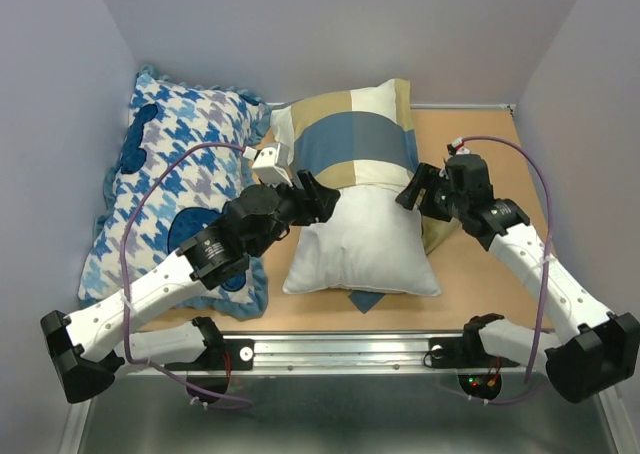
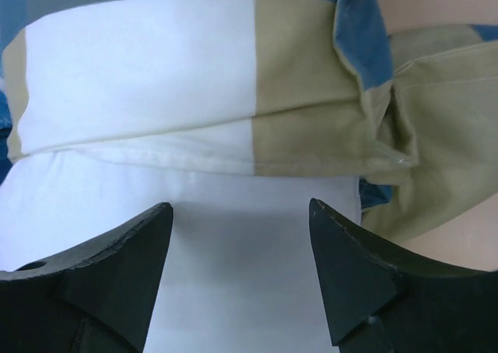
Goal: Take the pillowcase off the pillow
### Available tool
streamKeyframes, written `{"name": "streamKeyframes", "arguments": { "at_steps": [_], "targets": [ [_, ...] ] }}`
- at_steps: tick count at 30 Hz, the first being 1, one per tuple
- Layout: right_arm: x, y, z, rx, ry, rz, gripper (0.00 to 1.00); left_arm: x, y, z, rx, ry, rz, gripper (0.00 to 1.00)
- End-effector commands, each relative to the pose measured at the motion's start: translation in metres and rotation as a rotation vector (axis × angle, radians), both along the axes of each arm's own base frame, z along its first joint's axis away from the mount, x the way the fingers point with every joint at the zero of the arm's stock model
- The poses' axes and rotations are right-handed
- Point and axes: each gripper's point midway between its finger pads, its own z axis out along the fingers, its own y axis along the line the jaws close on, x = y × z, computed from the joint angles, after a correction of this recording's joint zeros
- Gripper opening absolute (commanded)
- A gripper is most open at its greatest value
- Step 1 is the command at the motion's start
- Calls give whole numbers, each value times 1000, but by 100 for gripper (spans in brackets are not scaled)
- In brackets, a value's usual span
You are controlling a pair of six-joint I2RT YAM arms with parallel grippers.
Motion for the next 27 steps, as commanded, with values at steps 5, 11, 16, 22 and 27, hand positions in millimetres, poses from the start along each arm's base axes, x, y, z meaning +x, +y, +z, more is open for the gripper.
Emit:
{"name": "streamKeyframes", "arguments": {
  "at_steps": [5,11,16,22,27],
  "targets": [
    [-23,16,33,-53,-109,-60,76,20,7,-88,207,120,105,64],
    [-18,14,4,-145,-31,-49,78,-19,-49,-143,147,207,-44,27],
    [33,24,14,-256,-65,-64,84,-27,-132,-119,40,169,-182,30],
    [96,20,84,-291,-193,-112,88,-17,-219,-49,-97,32,-377,58],
    [91,-1,104,-326,-219,-153,90,12,-203,-24,-137,-14,-339,64]
  ]
}}
